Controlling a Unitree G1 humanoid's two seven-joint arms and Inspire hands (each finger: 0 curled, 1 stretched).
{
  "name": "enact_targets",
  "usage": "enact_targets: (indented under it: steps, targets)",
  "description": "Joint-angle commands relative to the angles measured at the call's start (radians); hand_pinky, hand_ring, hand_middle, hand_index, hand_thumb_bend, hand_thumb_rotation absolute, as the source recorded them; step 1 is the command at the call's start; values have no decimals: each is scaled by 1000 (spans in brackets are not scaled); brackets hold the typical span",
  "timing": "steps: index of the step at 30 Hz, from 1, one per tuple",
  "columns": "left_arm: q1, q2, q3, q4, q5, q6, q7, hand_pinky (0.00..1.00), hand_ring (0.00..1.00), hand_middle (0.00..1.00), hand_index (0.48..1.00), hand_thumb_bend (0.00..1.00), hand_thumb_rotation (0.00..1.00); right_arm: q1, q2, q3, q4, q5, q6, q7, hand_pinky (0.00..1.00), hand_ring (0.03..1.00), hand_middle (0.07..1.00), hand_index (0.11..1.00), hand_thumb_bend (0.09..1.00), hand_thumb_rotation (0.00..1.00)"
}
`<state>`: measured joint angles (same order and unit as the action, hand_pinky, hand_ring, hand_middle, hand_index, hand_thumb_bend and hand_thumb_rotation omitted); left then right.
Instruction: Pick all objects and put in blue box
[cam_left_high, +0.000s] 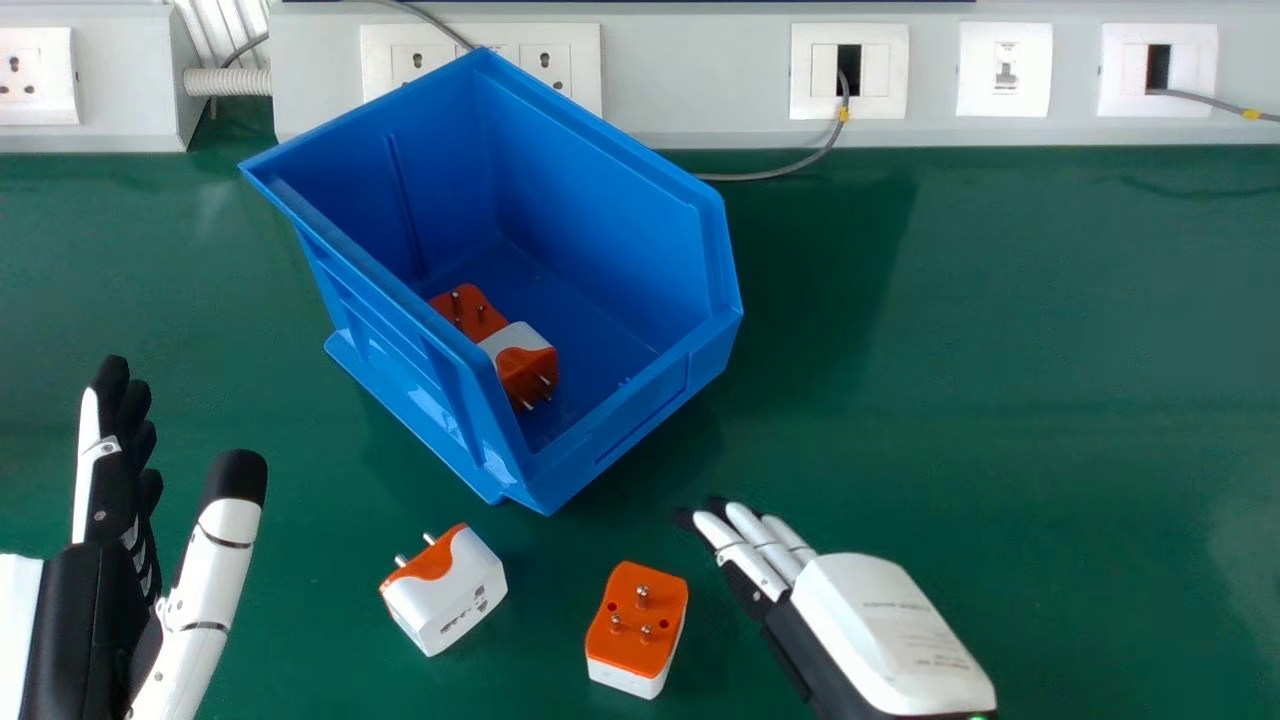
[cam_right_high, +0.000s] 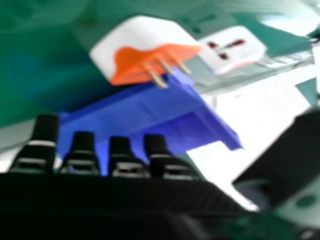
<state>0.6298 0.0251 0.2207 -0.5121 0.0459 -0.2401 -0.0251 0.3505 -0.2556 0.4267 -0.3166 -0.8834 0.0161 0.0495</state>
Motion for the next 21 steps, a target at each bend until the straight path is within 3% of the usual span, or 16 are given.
enact_targets:
  steps: [1,6,15,21]
  targets:
    - [-3,16,6,-16,4,-6,-6,1000,1000,1000,1000,575,810,-42,39,25,41,-20,28,-10,840,947,961,926,838,554]
    - [-6,22,18,-5,-9,-15,-12,1000,1000,1000,1000,571,809,-101,81,49,121,-31,81,-18,831,935,953,917,843,539]
    - [-17,19,14,-5,-13,-3,-12,1000,1000,1000,1000,591,810,-194,84,74,222,-59,110,-71,827,937,952,905,850,522]
    - [-25,20,17,4,-10,-11,-11,1000,1000,1000,1000,591,809,-236,104,87,281,-58,140,-109,824,935,951,901,843,513]
